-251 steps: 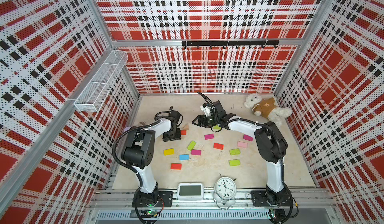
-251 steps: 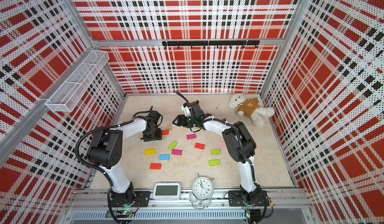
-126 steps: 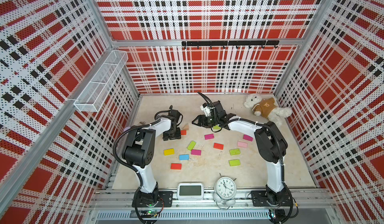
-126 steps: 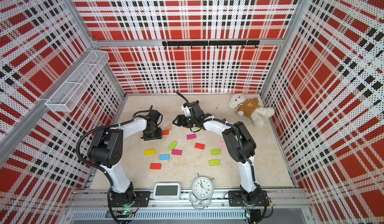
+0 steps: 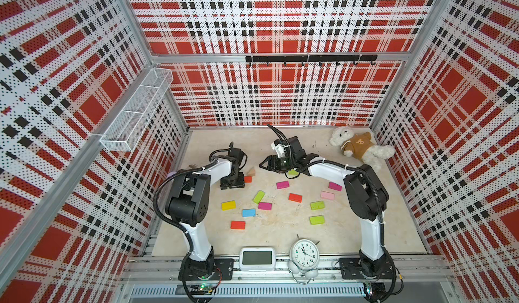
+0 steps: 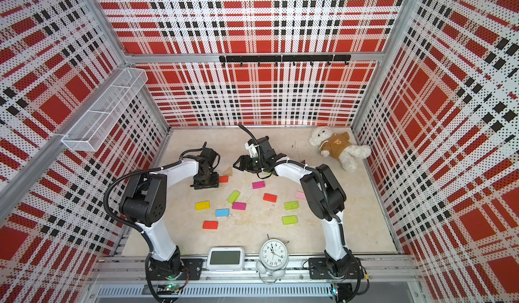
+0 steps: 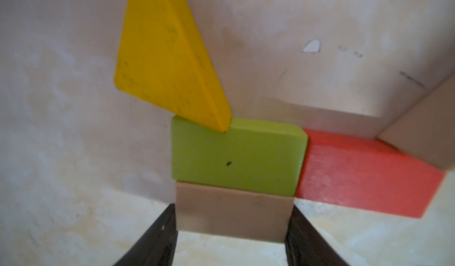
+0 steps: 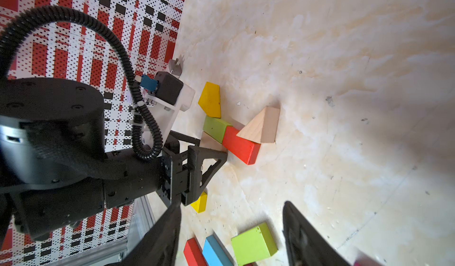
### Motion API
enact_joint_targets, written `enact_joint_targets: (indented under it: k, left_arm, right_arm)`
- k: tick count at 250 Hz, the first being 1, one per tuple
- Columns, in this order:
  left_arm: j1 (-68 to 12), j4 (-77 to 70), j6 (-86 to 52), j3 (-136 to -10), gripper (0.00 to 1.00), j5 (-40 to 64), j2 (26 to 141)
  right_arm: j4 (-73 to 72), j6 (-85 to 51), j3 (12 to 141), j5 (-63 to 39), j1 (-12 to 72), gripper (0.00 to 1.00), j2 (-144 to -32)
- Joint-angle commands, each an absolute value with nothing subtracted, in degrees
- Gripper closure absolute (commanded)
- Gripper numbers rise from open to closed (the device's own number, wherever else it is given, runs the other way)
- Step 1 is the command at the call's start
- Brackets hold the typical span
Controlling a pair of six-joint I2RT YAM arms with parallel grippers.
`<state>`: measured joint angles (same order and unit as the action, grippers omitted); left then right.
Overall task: Assemble a carrot with building blocks
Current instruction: Assemble the building block at the center of the board.
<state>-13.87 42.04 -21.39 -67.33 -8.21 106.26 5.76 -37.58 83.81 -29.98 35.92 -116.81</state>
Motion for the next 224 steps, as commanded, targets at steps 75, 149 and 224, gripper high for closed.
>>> enact_joint_targets:
  k: [75, 149, 224]
  left_arm:
    - [-14.4, 42.6, -20.8, -67.2, 0.28, -10.0, 107.3]
    - [-15.2, 43.1, -21.3, -64.6, 0.22, -10.4, 104.0]
    - [-15.5, 43.5, -21.5, -63.3, 0.17, -10.2, 98.7]
  right_arm:
    - [3.4, -38.2, 83.8, -29.9, 35.9, 0.33, -115.3]
    - [3.3, -38.4, 83.9, -29.9, 36.3, 0.33, -115.3]
    - [3.9, -38.0, 83.1, -29.2, 36.7, 0.33, -113.8]
